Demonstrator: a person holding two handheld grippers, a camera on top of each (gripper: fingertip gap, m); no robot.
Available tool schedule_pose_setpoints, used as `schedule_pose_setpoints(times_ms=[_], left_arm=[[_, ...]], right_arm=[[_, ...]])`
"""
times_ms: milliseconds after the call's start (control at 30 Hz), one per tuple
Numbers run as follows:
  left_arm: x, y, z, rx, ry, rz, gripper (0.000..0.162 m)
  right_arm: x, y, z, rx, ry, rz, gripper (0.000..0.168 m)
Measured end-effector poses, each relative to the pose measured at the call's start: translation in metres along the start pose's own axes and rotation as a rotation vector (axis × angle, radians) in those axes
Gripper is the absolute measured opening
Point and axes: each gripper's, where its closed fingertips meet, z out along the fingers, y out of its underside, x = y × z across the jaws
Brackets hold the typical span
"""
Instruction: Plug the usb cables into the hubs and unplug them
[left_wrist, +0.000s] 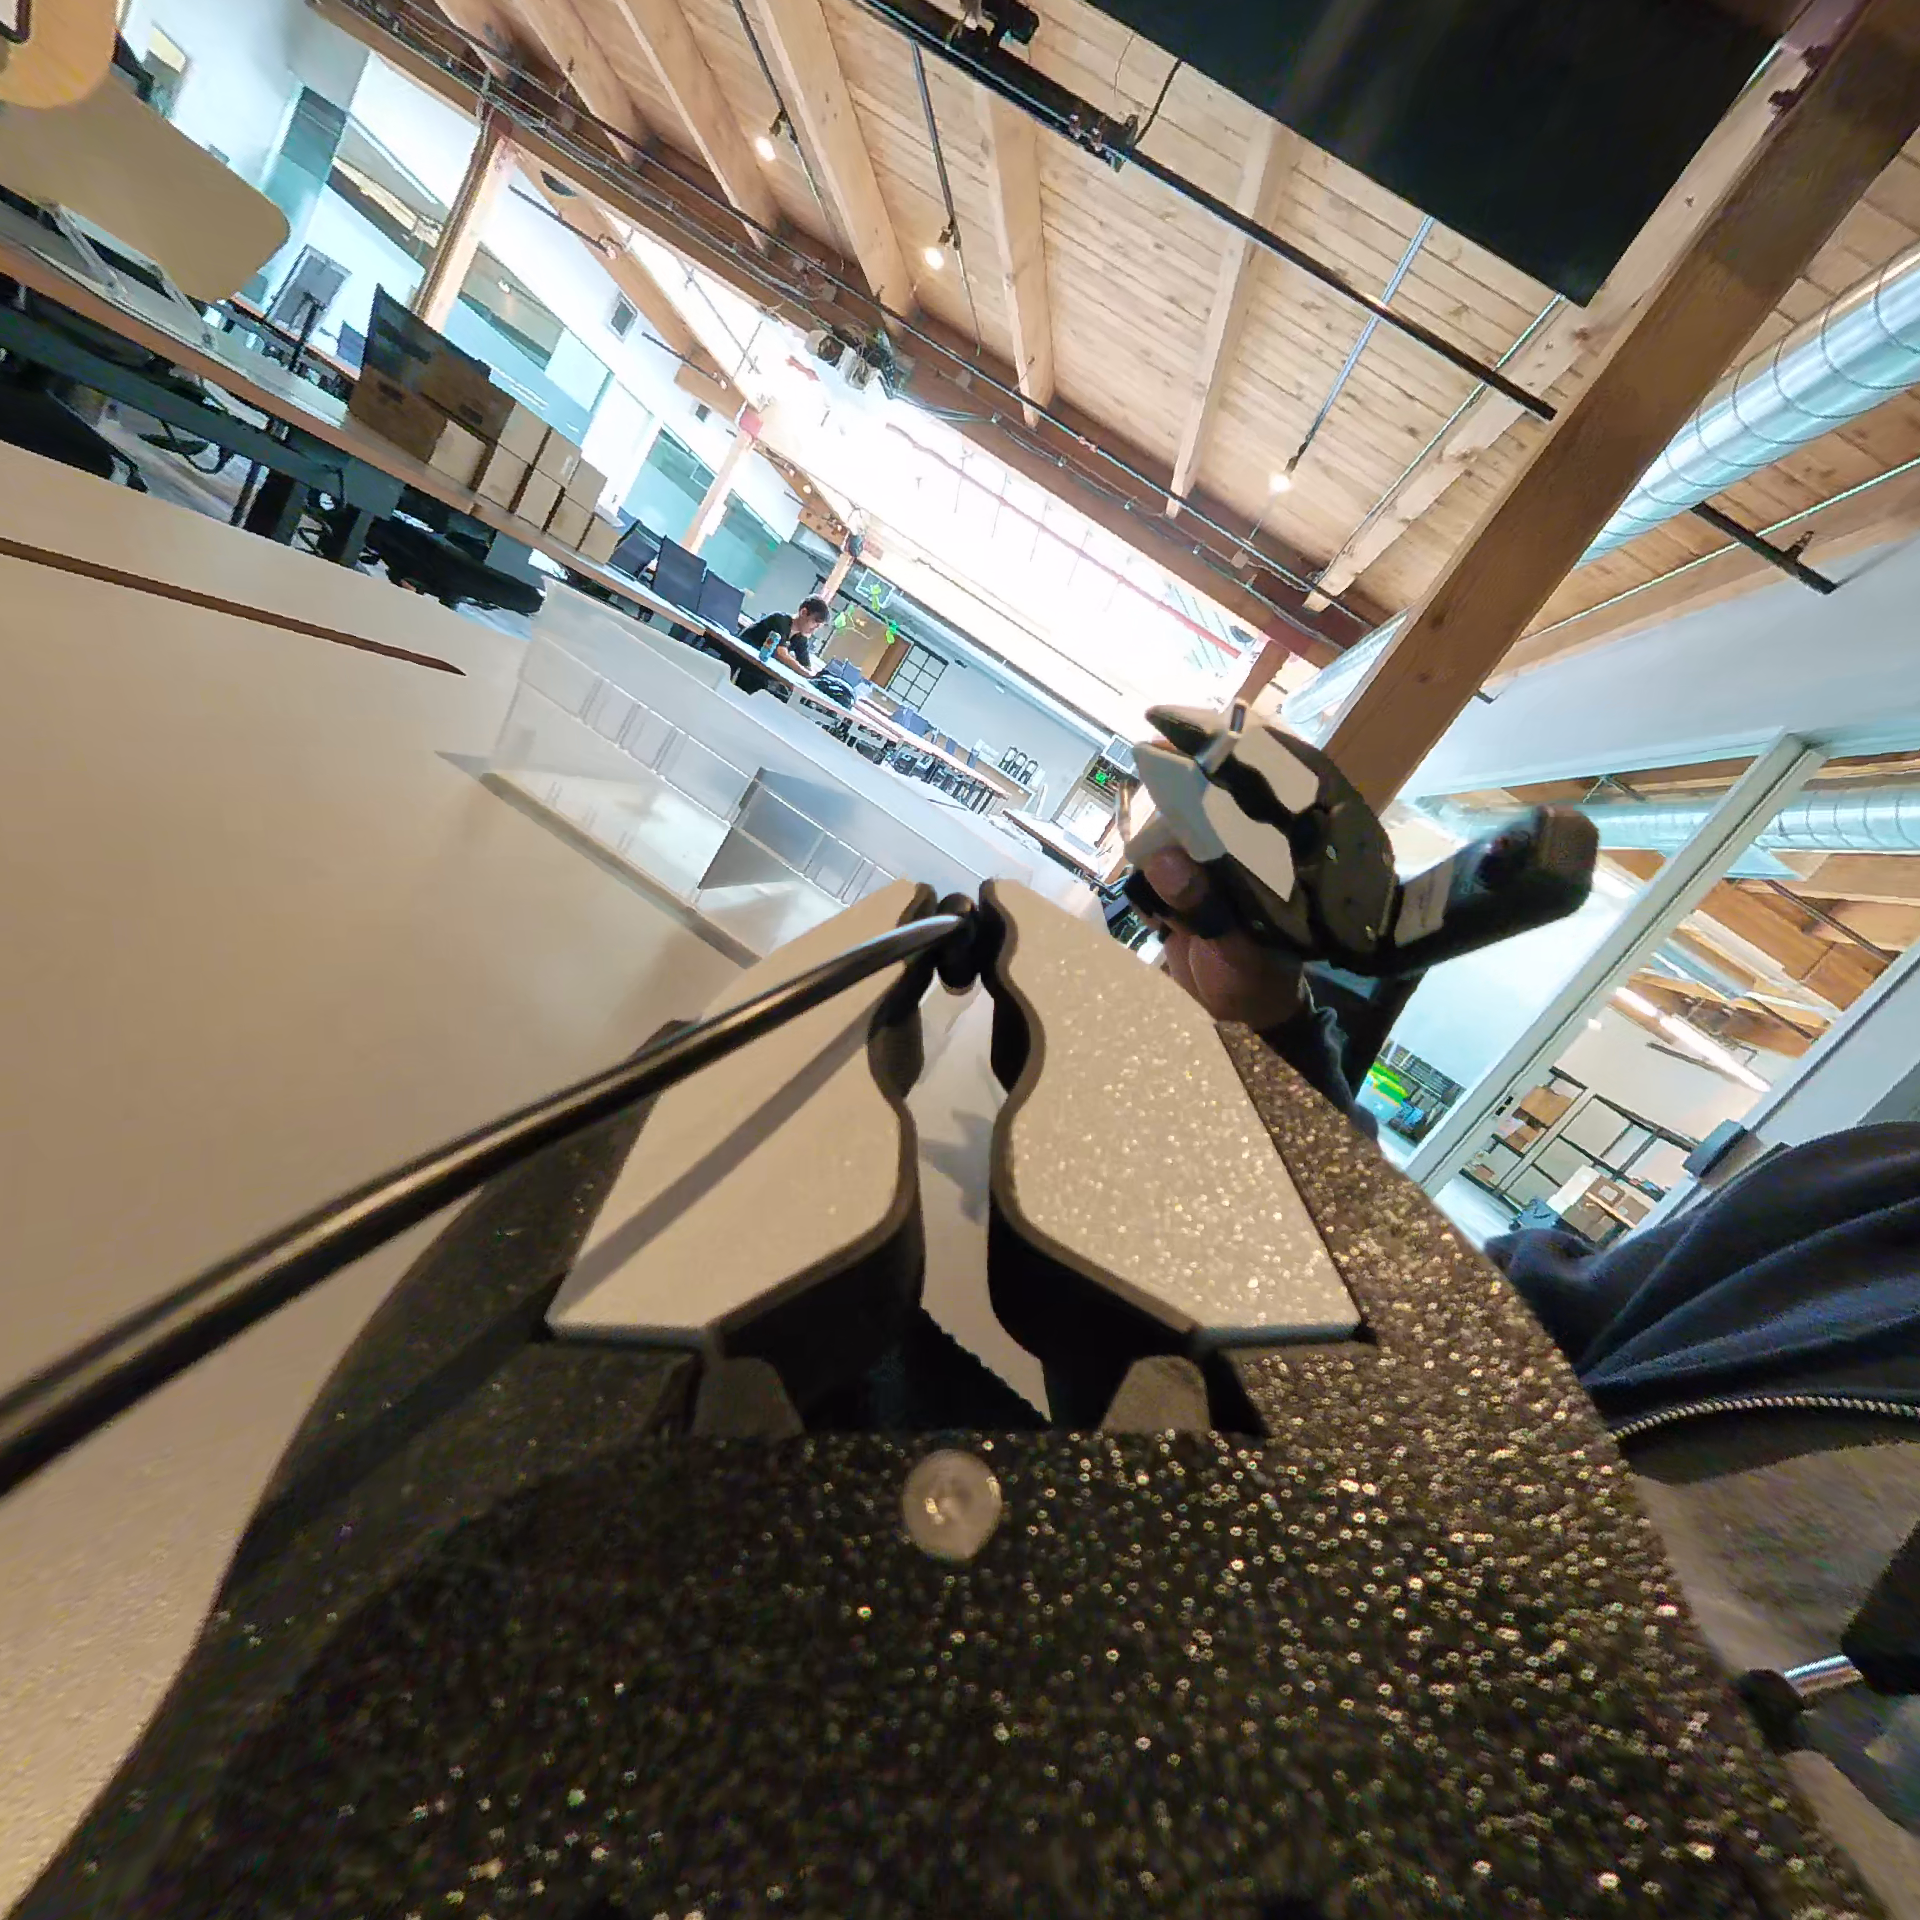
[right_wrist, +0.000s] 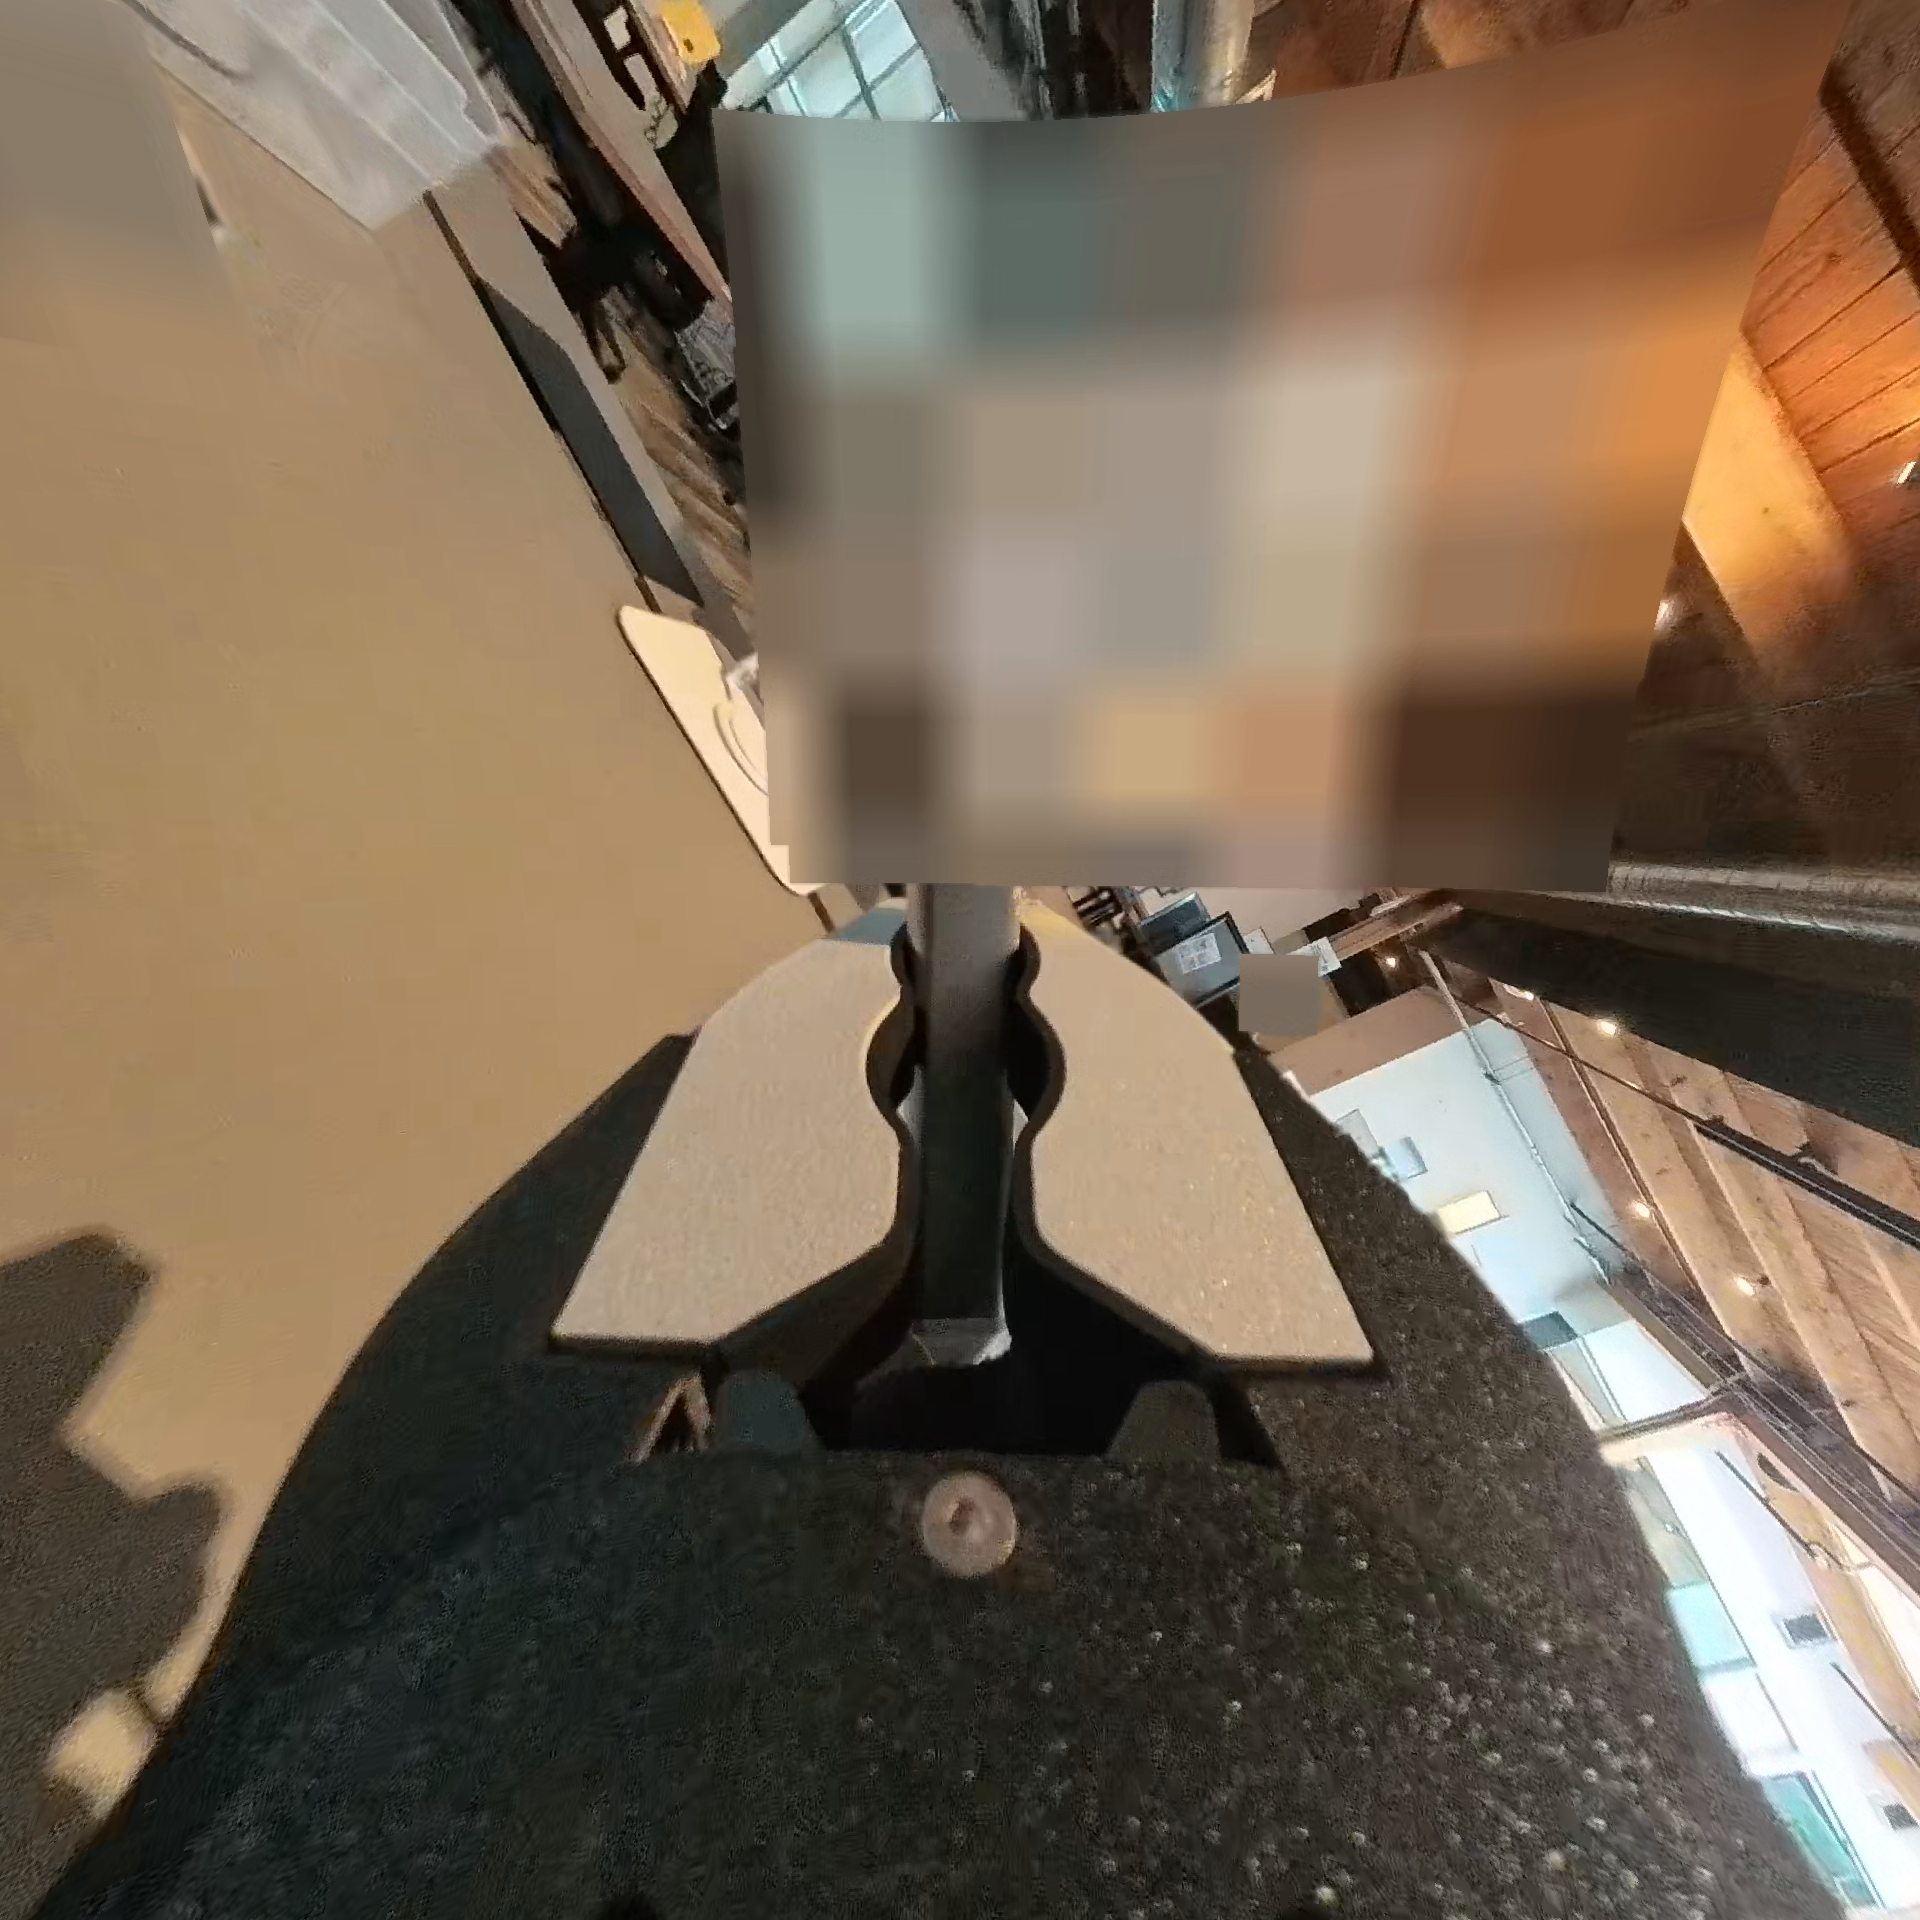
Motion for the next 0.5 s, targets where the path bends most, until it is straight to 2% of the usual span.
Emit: schedule_pose_setpoints(times_ms=[133, 267, 333, 400, 500], left_arm=[[0.000, 0.001, 0.001, -0.002, -0.006, 0.008, 0.007], [0.001, 0.001, 0.001, -0.003, -0.004, 0.025, 0.007], [0.003, 0.000, -0.001, 0.012, -0.001, 0.032, 0.007], [0.002, -0.002, -0.002, 0.021, 0.000, 0.024, 0.007], [0.001, -0.001, -0.001, 0.013, 0.001, 0.017, 0.007]], right_arm=[[0.027, 0.037, 0.028, -0.068, -0.067, -0.035, 0.013], [0.048, 0.129, 0.095, -0.269, -0.304, 0.056, 0.013], [0.044, 0.169, 0.122, -0.318, -0.425, 0.171, 0.013], [0.029, 0.187, 0.138, -0.329, -0.545, 0.262, 0.012], [0.009, 0.214, 0.151, -0.426, -0.623, 0.198, 0.012]])
